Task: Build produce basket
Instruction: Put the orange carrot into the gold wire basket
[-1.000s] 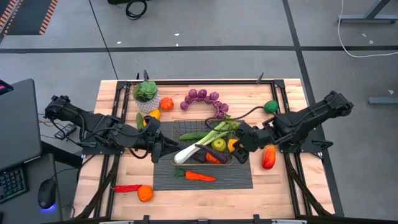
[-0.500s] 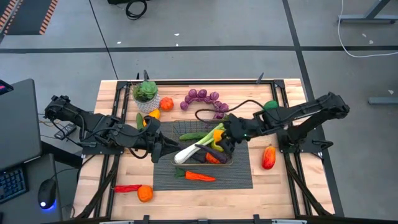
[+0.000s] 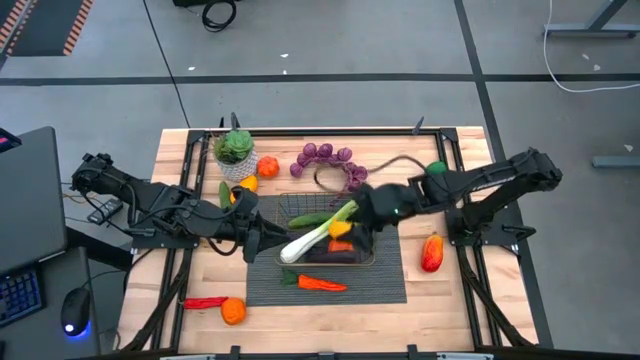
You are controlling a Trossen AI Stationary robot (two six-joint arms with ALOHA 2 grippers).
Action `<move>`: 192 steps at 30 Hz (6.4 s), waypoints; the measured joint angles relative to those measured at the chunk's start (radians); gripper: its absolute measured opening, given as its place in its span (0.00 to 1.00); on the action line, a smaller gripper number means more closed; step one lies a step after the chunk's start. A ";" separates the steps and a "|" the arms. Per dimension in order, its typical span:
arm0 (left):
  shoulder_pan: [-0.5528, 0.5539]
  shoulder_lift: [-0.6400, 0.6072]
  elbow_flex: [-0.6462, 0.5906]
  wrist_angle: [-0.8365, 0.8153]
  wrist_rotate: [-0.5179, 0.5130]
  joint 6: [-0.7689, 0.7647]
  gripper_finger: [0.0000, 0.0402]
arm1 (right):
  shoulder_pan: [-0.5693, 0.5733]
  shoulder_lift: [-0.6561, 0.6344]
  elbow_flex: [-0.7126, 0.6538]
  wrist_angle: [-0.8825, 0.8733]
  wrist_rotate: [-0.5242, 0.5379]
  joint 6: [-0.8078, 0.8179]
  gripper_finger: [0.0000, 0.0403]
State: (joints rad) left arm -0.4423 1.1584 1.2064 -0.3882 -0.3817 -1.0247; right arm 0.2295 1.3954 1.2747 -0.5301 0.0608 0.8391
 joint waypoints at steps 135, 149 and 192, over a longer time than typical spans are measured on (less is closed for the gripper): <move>-0.225 0.000 0.001 -0.078 0.087 -0.030 0.43 | 0.405 1.127 0.948 -0.910 0.569 0.804 0.86; -0.225 0.000 0.001 -0.080 0.087 -0.072 0.43 | 0.369 1.124 0.881 -0.698 0.568 0.654 0.86; -0.225 0.000 0.001 -0.078 0.086 -0.090 0.43 | 0.297 1.121 0.813 -0.415 0.410 0.544 0.71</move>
State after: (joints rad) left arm -0.6670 1.1584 1.2072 -0.4660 -0.2955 -1.1149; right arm 0.5262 2.5168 2.0876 -0.9448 0.4708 1.3833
